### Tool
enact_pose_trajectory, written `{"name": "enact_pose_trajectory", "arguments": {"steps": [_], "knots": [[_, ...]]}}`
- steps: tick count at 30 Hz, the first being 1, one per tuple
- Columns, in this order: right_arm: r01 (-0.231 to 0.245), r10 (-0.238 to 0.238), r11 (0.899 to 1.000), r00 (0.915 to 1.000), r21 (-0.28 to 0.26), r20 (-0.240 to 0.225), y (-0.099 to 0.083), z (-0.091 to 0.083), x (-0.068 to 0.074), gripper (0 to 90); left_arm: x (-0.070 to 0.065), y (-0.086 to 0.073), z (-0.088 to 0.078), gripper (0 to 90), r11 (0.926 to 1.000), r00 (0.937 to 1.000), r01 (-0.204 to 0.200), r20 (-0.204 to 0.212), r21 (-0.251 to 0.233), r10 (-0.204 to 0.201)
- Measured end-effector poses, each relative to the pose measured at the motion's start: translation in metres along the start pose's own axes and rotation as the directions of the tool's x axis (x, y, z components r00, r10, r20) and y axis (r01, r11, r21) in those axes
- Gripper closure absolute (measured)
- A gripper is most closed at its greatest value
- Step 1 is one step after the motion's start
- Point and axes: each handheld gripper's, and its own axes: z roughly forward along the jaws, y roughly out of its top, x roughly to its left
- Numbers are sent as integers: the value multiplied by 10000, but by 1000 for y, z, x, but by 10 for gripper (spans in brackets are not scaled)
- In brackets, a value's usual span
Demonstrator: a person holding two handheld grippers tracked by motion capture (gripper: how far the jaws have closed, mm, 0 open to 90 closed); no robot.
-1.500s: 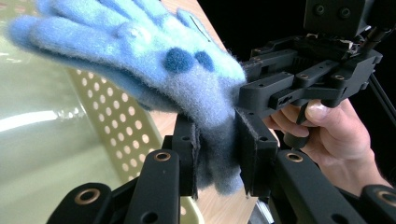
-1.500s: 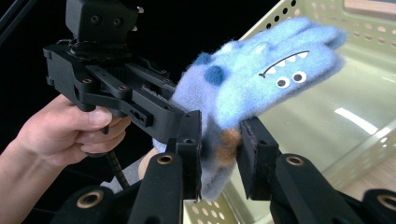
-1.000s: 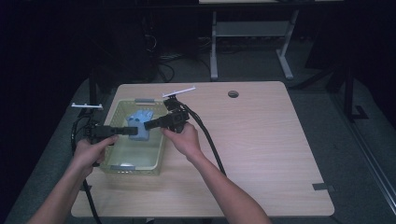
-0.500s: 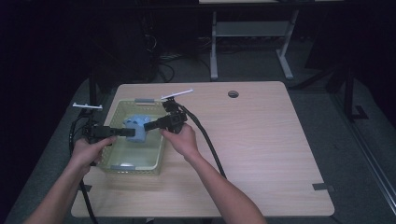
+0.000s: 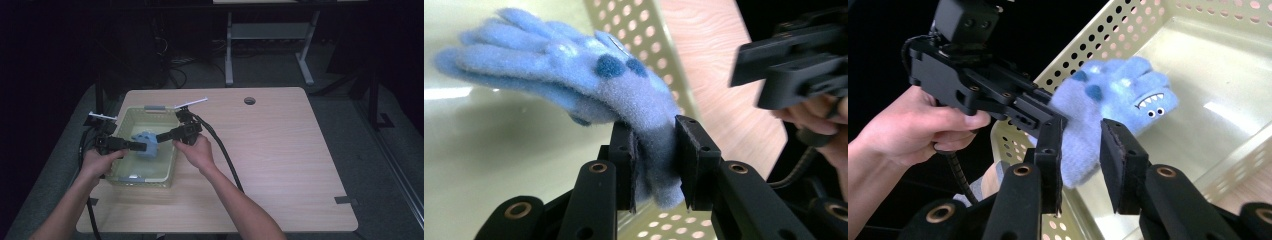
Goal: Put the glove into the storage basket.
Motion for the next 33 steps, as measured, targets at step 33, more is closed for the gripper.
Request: {"name": "enact_pose_trajectory", "arguments": {"steps": [33], "knots": [[195, -198, 9997, 9994, 142, 273, -7, -5, 0, 649, 15, -2, 27, 551, 9824, 9553, 815, -2941, 1681, -289]]}}
